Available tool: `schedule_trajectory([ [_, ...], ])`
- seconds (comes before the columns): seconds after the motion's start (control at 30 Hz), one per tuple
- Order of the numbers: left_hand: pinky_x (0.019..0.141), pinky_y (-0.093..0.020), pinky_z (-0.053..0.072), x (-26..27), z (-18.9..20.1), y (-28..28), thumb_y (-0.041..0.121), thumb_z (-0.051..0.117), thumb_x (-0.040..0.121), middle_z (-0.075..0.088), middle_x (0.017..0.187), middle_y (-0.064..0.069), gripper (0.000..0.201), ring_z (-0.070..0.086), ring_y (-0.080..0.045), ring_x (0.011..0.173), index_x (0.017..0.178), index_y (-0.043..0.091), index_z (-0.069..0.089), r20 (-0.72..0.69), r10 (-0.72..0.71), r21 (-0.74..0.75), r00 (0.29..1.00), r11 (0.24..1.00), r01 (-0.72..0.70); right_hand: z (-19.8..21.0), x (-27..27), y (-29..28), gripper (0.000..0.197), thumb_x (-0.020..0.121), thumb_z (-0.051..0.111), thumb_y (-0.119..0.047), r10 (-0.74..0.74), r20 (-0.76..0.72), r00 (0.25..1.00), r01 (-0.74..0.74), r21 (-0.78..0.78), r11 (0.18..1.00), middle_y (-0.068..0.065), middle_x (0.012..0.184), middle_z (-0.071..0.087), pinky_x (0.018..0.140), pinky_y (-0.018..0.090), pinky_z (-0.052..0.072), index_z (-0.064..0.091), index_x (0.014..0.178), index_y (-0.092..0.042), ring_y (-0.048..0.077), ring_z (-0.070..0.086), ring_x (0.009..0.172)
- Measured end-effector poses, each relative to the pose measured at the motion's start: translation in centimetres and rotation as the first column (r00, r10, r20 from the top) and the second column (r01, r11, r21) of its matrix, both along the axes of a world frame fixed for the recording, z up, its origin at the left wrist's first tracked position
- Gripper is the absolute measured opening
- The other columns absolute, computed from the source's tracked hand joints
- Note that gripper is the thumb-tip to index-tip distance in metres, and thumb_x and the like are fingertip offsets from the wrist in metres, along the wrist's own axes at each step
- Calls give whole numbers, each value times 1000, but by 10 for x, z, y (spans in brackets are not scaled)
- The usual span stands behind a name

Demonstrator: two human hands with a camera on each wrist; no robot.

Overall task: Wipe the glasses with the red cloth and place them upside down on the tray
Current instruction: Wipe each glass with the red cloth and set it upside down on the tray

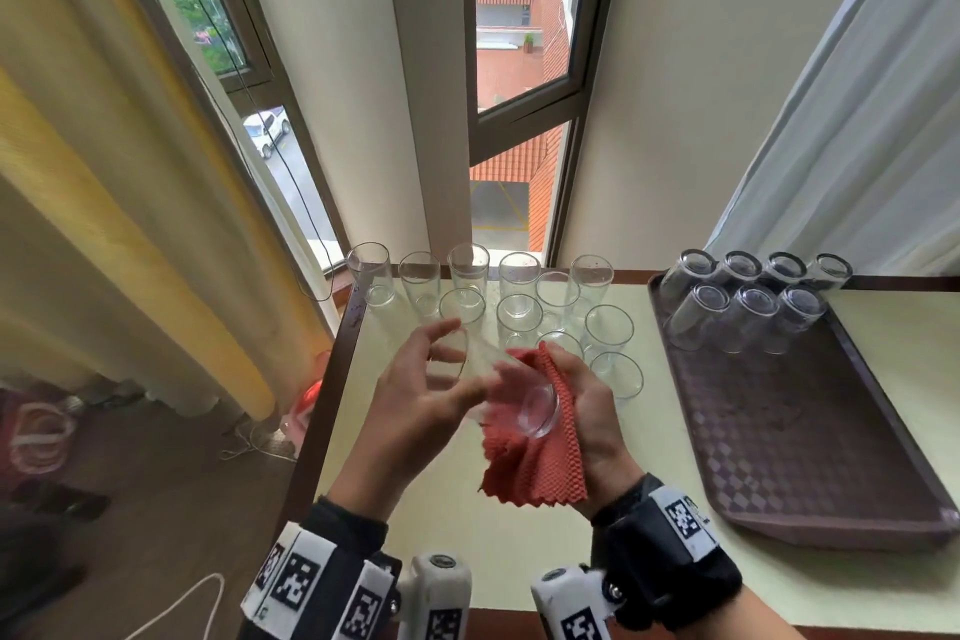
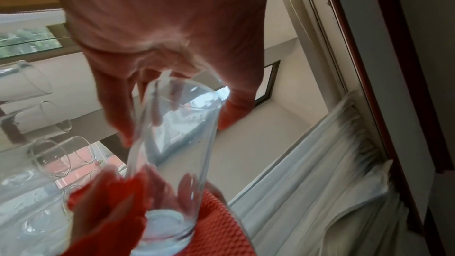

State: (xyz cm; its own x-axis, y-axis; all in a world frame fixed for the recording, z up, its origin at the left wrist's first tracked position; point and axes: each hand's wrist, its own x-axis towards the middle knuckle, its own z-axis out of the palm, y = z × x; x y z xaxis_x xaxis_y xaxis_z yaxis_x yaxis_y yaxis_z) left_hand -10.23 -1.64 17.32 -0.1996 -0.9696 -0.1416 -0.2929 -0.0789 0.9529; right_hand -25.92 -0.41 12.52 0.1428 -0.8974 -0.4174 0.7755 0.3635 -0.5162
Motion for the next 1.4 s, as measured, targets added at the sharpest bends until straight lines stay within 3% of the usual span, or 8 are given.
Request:
schedule_trajectory([
  [0.13, 67, -26, 58, -4, -6, 4, 52, 73, 62, 61, 114, -3, 58, 70, -16, 91, 113, 34, 52, -114, -35, 189, 993, 980, 56, 12, 2, 7, 49, 71, 75, -37, -154, -353, 923, 96, -177, 980, 21, 85, 54, 62, 43, 47, 61, 101, -3, 34, 51, 70],
  [0.27, 52, -22, 52, -17, -7, 9, 57, 72, 74, 67, 103, -12, 54, 71, -20, 79, 108, 20, 54, -267, 189, 251, 945, 960, -121, 16, 16, 16, 35, 78, 73, -52, -476, -677, 562, 77, -529, 845, 8, 70, 58, 50, 48, 52, 63, 88, -20, 30, 55, 55],
  [0.4, 46, -20, 49, -21, -7, 11, 46, 66, 73, 67, 94, -13, 36, 70, -14, 67, 96, 20, 56, -349, 231, 99, 908, 973, -210, 14, 19, 13, 22, 87, 64, -40, -625, -643, 442, 87, -663, 743, 8, 72, 62, 59, 55, 51, 63, 84, -18, 34, 59, 63],
  [0.53, 47, -20, 50, -22, -5, 11, 44, 63, 74, 66, 95, -9, 29, 70, -12, 71, 94, 25, 56, -349, 225, -6, 910, 970, -243, 27, 22, 5, 29, 82, 63, -39, -509, -638, 578, 189, -502, 844, 12, 65, 60, 49, 40, 50, 65, 84, -11, 25, 55, 52],
  [0.7, 42, -19, 45, -18, -3, 2, 46, 62, 73, 67, 85, -7, 33, 68, -12, 61, 93, 21, 56, -413, 254, 130, 875, 967, -219, 23, 21, 1, 22, 91, 59, -31, -697, -675, 242, -16, -721, 692, 5, 74, 63, 62, 50, 52, 64, 84, -11, 26, 62, 67],
  [0.93, 49, -27, 55, -17, -5, 5, 43, 72, 85, 68, 86, 0, 23, 70, -12, 69, 92, 29, 55, -188, 240, -177, 952, 945, -273, 23, 27, -8, 19, 85, 61, -33, -443, -656, 611, 224, -393, 892, 7, 67, 64, 64, 40, 48, 69, 76, -19, 22, 57, 62],
  [1.13, 45, -16, 45, -11, -2, -5, 31, 60, 95, 66, 96, -10, 10, 67, -19, 76, 98, 24, 53, -241, 261, 63, 935, 965, -254, 20, 36, -3, 24, 90, 59, -37, -576, -708, 408, 61, -608, 791, 6, 75, 61, 64, 48, 53, 61, 87, -14, 28, 60, 68],
  [1.4, 64, -22, 57, -12, -15, -5, 68, 73, 55, 63, 100, 9, 69, 67, -7, 80, 112, 40, 44, -1, 162, -350, 987, 924, -152, 28, 23, -12, 28, 99, 57, -25, -317, -446, 837, 305, -102, 947, 20, 82, 66, 57, 45, 59, 63, 105, 1, 32, 65, 62],
])
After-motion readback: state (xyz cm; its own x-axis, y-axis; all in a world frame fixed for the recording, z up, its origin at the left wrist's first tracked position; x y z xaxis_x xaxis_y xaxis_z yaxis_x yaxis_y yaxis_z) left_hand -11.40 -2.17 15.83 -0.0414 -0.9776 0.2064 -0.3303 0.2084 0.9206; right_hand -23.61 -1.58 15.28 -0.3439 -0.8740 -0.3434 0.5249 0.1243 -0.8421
